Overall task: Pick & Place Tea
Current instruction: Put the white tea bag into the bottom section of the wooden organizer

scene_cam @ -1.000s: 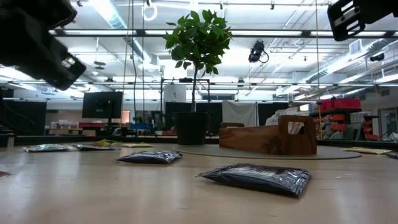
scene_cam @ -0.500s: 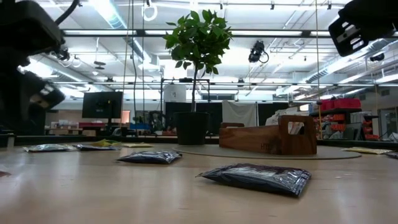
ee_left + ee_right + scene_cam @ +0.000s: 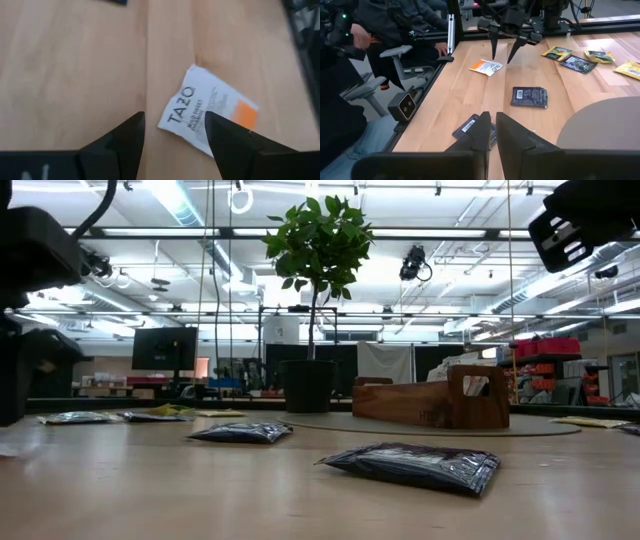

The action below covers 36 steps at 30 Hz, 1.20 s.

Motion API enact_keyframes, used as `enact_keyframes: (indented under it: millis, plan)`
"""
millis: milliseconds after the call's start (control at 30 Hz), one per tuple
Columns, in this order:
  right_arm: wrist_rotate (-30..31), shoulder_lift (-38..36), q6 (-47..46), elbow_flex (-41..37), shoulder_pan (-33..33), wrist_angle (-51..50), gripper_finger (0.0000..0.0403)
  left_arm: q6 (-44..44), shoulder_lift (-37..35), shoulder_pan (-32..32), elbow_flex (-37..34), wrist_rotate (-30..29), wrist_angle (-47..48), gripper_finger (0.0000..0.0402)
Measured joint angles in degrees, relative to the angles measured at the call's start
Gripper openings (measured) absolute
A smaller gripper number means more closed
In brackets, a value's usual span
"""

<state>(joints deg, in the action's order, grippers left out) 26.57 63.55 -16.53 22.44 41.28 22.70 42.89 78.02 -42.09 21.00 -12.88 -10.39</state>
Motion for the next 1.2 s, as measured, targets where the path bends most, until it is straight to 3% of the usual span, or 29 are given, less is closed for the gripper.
enact_keyframes:
  millis: [267, 400, 667, 833, 1100, 1200]
  plan:
    - [0.04, 0.0, 0.02, 0.0, 0.0, -0.02, 0.0038, 1.49, 7.97, -0.3, 1.42, -2.09, -1.71, 0.0212]
    - [0.03, 0.0, -0.22, 0.0, 0.0, 0.21, 0.0038, 1.46, 9.88, -1.38, 1.85, -3.09, -2.17, 0.0192]
    - [0.76, 0.0, -0.99, 0.02, 0.0, -0.04, 0.0038, -3.22, 9.53, -2.84, 1.85, -3.33, -1.54, 0.0164]
    - [1.03, 0.02, -0.99, 0.02, 0.0, -0.37, 0.0038, -11.56, 8.18, -2.42, 5.39, -2.49, 1.43, 0.0163]
    - [1.05, 0.02, -0.99, 0.02, 0.0, -0.42, 0.0038, -13.46, 6.95, -1.99, 13.1, -7.35, 15.1, 0.0162]
    - [1.05, 0.02, -0.99, 0.02, 0.0, -0.48, 0.0038, -13.44, 6.82, -2.35, 14.32, -3.64, 14.72, 0.0162]
